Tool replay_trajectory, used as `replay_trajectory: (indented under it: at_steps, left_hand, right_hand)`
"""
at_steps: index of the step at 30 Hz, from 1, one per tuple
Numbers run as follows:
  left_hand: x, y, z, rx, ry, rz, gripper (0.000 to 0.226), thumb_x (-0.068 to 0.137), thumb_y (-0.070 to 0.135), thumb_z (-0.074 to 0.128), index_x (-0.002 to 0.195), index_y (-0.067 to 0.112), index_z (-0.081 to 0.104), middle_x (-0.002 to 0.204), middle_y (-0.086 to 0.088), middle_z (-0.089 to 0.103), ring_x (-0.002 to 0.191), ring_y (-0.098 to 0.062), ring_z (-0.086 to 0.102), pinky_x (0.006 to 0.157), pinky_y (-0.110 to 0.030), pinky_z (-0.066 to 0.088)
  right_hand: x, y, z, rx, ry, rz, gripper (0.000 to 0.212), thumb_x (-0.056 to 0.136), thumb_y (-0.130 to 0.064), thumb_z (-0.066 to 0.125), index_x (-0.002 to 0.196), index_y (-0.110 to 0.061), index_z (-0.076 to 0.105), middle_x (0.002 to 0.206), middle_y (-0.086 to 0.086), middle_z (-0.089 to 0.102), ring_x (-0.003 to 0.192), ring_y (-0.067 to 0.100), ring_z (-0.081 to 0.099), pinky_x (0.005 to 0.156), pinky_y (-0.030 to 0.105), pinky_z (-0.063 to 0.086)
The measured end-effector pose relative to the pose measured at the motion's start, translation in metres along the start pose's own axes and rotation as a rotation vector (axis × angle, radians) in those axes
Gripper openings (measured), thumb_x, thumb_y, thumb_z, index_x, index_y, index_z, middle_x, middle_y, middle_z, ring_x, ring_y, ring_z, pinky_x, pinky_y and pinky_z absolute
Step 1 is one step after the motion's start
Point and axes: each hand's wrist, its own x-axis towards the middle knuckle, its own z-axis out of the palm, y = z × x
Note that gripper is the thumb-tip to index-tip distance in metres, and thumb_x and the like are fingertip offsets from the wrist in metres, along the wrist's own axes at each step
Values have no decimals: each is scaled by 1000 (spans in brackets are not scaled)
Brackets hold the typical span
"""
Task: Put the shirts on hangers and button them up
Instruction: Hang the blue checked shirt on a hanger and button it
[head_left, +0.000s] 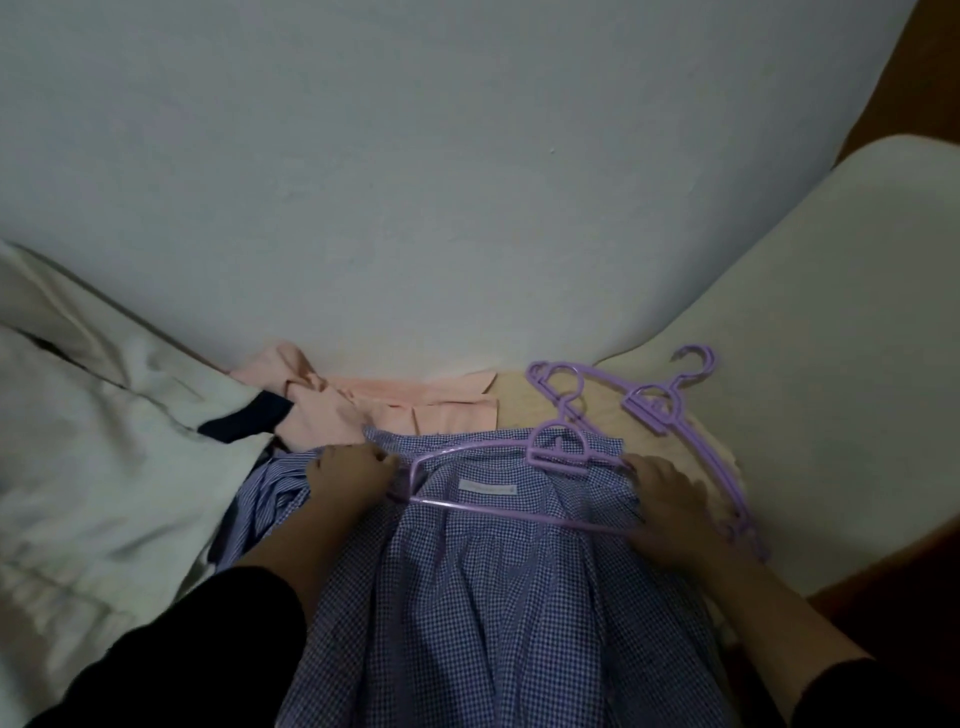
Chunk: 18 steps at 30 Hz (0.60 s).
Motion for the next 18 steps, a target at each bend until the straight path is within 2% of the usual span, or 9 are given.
replay_trajectory:
  at_steps: [2,3,5,6,8,11,15,18]
  left_hand:
    - [2,4,-3,39,13,36,34,92,43,45,96,20,69,94,-6,67,95,-24,59,95,-38,37]
    - [1,5,-4,14,46,73,31,91,40,50,95,19,72,91,-7,66,88,-24,61,91,-37,42]
    - [-3,7,-9,-124,97,162,22,89,28,59,96,16,75,91,-9,64,75,-23,60,78,-35,51]
    - [-6,9,-12,-187,129,202,20,88,22,61,99,14,75,96,-9,62,73,-21,57,76,-34,52]
    - [-11,16,-24,-266,210,235,20,88,17,62,103,12,73,106,-9,58,77,-18,52,79,-32,48]
    - [-20,31,-49,-401,293,253,19,87,15,64,102,9,74,109,-8,58,89,-22,58,81,-26,42]
    - [-43,54,-94,-655,348,270,21,86,11,66,106,8,72,112,-5,63,99,-19,60,89,-24,44]
    - [-57,58,-118,-849,338,220,22,86,13,66,108,11,72,106,5,64,97,-8,58,87,-21,44]
  right_hand:
    - [-1,-2,-3,-22,17,-8,90,68,-51,71,142,-19,30,140,4,38,128,28,39,105,51,34]
    - [-1,-2,-4,-28,29,-14,90,67,-52,70,141,-19,31,139,4,39,127,28,40,104,50,34]
    - [-4,-4,-4,-50,56,-30,88,68,-48,72,141,-18,32,138,5,41,126,28,42,102,49,36]
    - [-6,-5,-5,-64,68,-36,87,68,-43,73,140,-18,33,138,6,42,125,29,43,101,48,38]
    - [-9,-7,-4,-65,88,-41,85,66,-37,77,139,-16,37,135,8,45,122,31,46,96,46,42]
    - [-14,-16,-6,-97,134,-74,84,67,-34,77,139,-19,38,135,5,45,121,29,47,90,44,42]
    - [-15,-43,-10,-46,146,-87,76,78,-39,64,142,-32,25,141,-7,31,130,16,31,100,39,27]
    - [-11,-63,-12,5,106,-84,82,73,-22,65,141,-36,22,141,-8,28,131,16,26,102,39,24]
